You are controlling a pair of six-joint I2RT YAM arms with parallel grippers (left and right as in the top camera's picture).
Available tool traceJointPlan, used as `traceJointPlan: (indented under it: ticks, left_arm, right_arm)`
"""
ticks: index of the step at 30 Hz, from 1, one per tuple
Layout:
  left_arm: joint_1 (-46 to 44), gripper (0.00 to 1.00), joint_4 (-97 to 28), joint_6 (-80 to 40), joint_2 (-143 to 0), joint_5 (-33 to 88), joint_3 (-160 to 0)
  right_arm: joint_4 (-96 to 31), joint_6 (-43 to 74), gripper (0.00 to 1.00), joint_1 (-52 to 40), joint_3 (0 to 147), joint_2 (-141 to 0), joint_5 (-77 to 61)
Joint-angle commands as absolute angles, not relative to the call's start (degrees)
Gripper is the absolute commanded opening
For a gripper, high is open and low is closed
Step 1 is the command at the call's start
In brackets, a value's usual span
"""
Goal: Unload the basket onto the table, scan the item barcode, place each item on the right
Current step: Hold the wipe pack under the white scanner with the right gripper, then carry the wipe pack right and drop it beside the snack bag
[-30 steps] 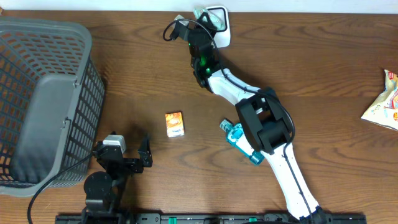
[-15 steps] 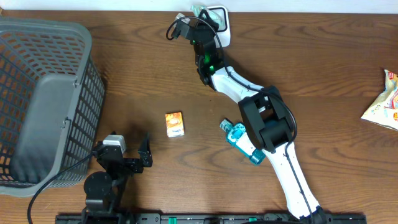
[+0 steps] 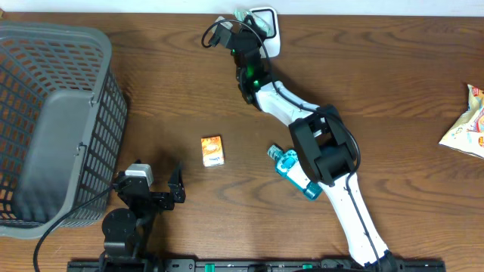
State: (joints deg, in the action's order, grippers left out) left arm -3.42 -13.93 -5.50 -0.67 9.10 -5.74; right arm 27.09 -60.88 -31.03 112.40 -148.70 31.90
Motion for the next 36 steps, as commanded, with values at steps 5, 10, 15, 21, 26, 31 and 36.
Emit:
traceJointPlan:
  ticks: [5,10,15,21,26,31,36]
  left_arm:
    - [-3.33,0.98,-15.77,-4.54,-0.64,9.85,-4.93]
    - [-3.33,0.98,-15.77,-4.54,-0.64,9.85,-4.93]
    - [-3.33,0.98,-15.77,-4.54,-0.64,9.85,-4.93]
    - [-3.33,0.98,-15.77,-4.54,-0.64,9.87,-4.93]
    - [-3.33,0.98,-15.77,-4.54,-0.64,9.85,-4.93]
    - [-3.33,0.98,-15.77,-4.54,-0.64,9.85,-4.93]
    - [-3.33,0.98,-15.77,-4.54,-0.64,9.87,-4.93]
  right_arm:
    - [23.05,-60.47,0.01,-34.20,113.69,-147.39,38.63]
    - [17.96,-60.45,0.01,-34.26,113.69,-142.67,43.57]
    - [7.51,-57.69,0.01,-32.49,113.69,-135.70,46.63]
    - [-14.46,-48.03,0.01,-27.53,113.69,-126.04,46.33]
    - [-27.57,-34.52,0.01,-18.33,113.69,-121.80,45.98]
    - [-39.22,-21.96,0.01,-6.44,113.25,-121.97,43.55]
    - [-45.60,-6.66,0.01,5.89,111.18,-121.97,37.67]
